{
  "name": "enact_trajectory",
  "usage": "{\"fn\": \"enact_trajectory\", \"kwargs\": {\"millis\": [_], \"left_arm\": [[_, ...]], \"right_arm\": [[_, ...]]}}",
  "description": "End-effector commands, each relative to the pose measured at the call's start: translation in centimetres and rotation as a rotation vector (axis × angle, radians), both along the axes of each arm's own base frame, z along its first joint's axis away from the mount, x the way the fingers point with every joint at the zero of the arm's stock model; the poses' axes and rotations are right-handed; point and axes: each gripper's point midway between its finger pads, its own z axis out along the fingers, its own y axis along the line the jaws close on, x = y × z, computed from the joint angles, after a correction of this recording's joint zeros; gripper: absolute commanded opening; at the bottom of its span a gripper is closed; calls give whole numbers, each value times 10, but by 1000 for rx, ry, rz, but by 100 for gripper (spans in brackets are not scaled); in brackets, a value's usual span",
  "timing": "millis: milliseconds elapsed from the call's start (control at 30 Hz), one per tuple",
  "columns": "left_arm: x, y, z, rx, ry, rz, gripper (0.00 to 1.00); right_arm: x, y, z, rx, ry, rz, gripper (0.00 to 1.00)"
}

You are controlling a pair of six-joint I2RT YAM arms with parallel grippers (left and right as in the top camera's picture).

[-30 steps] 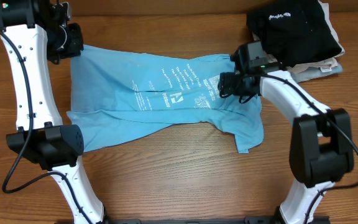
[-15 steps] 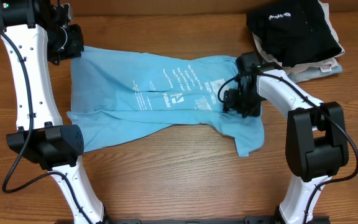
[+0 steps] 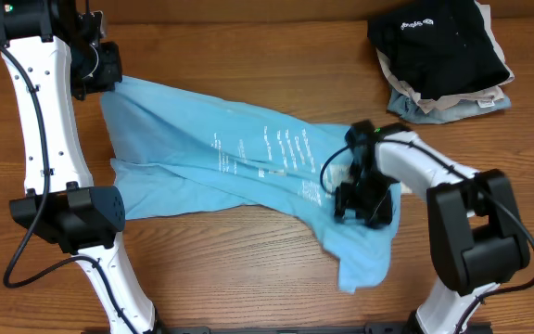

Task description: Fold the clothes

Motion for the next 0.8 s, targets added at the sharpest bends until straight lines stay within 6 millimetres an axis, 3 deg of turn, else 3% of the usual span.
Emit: {"fn": "enact_trajectory", "kwargs": {"millis": [0,167,300,400,467,567,767], "left_arm": [[-2,6,15,46,-38,-10,4],[-2,7,16,47,-40,-10,4],[-1,7,16,47,-42,-11,4],[0,7,16,48,-46,-11,4],[0,7,16,48,-46,-11,4],[0,7,15,48,-45,-11,4],[1,7,13,47,-40,-11,4]], "right_arm": [[-20,27,18,72,-7,10,70],[8,39,79,142,-254,-23,70],[54,23,132,132,-544,-82,74],[89,4,159,109,-735,-133,75],[108,-6,165,95,-806,-143,75],[128,-19,157,73,-835,-144,75],[158,-41,111,-7,-794,-126,76]]}}
